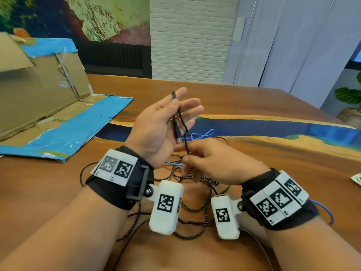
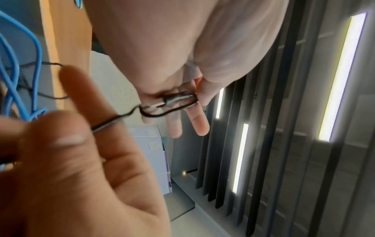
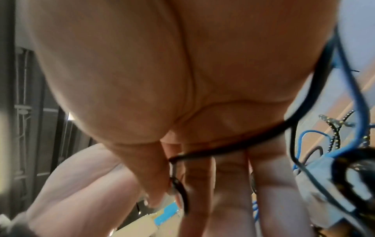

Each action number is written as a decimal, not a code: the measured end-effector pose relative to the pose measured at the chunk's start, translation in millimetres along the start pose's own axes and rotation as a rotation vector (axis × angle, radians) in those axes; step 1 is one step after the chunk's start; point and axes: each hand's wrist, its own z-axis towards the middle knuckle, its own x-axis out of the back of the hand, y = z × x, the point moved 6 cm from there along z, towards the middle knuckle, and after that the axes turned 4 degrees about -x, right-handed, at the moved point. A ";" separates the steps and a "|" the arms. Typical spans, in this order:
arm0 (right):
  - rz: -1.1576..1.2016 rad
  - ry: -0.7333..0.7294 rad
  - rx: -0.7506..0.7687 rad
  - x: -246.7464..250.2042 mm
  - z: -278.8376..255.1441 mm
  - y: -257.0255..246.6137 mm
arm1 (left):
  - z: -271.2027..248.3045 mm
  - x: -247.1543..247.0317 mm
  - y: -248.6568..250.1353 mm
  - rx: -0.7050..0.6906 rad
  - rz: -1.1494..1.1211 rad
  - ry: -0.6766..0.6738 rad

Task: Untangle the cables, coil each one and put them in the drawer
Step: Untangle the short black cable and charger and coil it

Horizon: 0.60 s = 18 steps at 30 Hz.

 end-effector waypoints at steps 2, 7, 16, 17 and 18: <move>-0.008 -0.041 -0.007 -7.9 0.2 -1.5 | 2.7 4.8 -1.6 -0.018 0.207 0.011; 0.006 0.219 0.098 27.5 -7.6 -3.2 | 2.1 7.1 -25.6 0.100 0.807 -0.181; 0.291 0.569 0.231 69.0 -22.2 8.9 | -15.8 -7.0 -28.0 0.328 0.602 -0.319; 0.274 0.576 0.231 68.7 -21.9 8.8 | -15.1 -5.8 -26.4 0.320 0.545 -0.298; 0.250 0.575 0.228 67.9 -21.7 7.3 | -14.3 -5.2 -25.9 0.314 0.481 -0.276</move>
